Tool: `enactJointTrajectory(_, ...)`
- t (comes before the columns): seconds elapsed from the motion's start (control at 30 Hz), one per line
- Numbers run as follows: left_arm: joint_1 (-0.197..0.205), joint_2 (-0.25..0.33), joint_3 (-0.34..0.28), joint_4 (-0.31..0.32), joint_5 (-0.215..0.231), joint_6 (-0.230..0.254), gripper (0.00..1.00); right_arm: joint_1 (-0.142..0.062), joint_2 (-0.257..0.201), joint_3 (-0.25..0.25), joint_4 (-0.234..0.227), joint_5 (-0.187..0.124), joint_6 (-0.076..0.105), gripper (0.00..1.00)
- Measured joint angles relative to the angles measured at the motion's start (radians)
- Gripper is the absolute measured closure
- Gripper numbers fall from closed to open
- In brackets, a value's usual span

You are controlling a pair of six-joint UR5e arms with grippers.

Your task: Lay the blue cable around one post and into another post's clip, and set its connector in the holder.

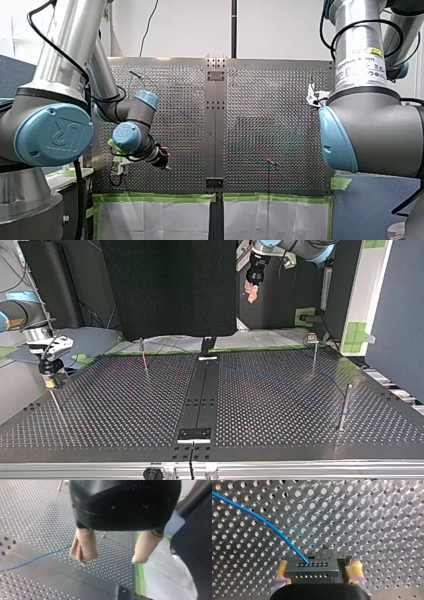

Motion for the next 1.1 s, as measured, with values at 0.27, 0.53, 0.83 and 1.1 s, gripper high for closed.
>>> enactJointTrajectory(0.27,0.0,0.0,0.0,0.068,-0.001,0.024,0.0,0.0,0.0,0.0,0.0,0.0,0.0,0.0)
enactJointTrajectory(0.53,0.001,0.0,0.0,0.132,0.0,0.043,0.0,0.0,0.0,0.0,0.0,0.0,0.0,0.0)
enactJointTrajectory(0.83,0.008,0.0,0.0,0.209,0.001,0.065,0.0,0.0,0.0,0.0,0.0,0.0,0.0,0.0)
enactJointTrajectory(1.1,0.017,0.0,0.0,0.28,-0.009,0.125,0.0,0.0,0.0,0.0,0.0,0.0,0.0,0.0)
